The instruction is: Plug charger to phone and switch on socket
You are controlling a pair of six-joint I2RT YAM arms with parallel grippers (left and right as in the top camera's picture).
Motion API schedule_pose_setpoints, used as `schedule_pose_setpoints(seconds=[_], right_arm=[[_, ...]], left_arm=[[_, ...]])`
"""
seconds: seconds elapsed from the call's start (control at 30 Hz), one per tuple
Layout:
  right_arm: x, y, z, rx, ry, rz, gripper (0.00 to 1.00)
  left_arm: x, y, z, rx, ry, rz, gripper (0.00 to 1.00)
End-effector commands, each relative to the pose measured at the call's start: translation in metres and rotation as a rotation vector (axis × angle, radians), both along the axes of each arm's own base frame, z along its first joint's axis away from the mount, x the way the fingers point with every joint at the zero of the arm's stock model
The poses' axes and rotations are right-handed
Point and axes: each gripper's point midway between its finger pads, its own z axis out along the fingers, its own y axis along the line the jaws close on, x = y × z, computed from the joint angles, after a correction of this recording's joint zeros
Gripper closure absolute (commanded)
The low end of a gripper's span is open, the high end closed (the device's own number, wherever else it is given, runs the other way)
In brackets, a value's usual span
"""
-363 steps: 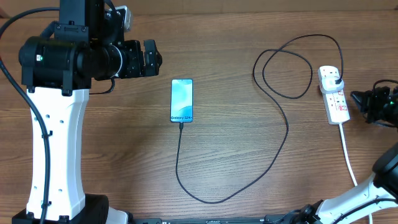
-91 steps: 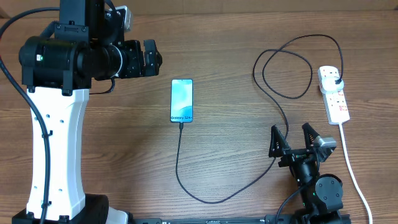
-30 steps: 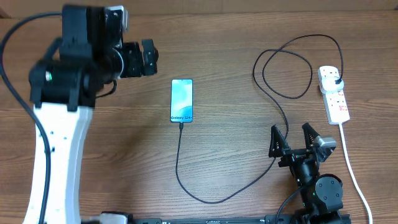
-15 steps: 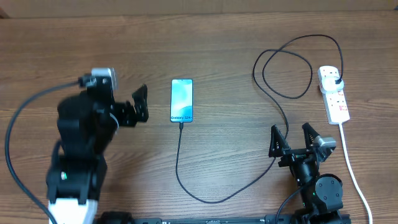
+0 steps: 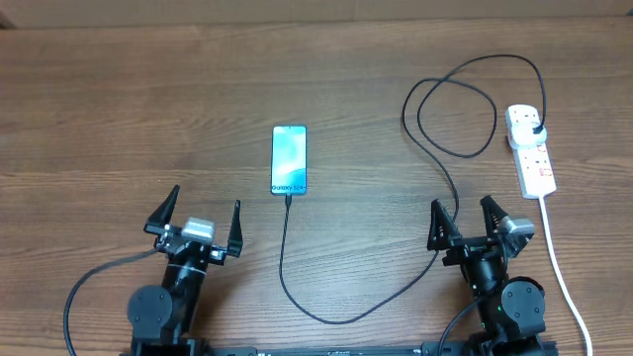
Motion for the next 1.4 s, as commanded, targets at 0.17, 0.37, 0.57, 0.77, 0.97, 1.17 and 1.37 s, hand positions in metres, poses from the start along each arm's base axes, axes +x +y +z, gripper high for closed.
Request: schedule_pose_setpoints(seconds=[0.17,0.37,0.57,0.77,0.97,1.17,1.37], right_arm=[[0.0,-0.001,-0.002,-0.004,-0.002,-0.002,0.0],[0.0,-0.001,-0.002,-0.004,-0.002,-0.002,0.0],[0.0,-0.001,-0.002,-0.004,-0.002,-0.002,0.0],[0.0,-0.001,-0.002,-0.004,-0.002,-0.002,0.0],[0.0,-0.001,-0.002,-0.004,-0.002,-0.002,0.0],[0.0,-0.001,-0.002,-0.004,-0.002,-0.002,0.0],[0.0,-0.001,-0.002,-0.004,-0.002,-0.002,0.0]], left_arm=[[-0.007,0.005,-0.037,0.097,0.037,0.022,0.0],[-0.008,0.005,-0.049,0.102,0.087,0.018,0.0],[-0.008,0.005,-0.05,0.103,0.087,0.018,0.0],[-0.008,0.005,-0.05,0.103,0.087,0.018,0.0],[-0.008,0.005,-0.05,0.103,0.087,0.018,0.0],[-0.008,0.005,-0.05,0.103,0.087,0.018,0.01],[-0.008,0.005,-0.05,0.103,0.088,0.018,0.0]])
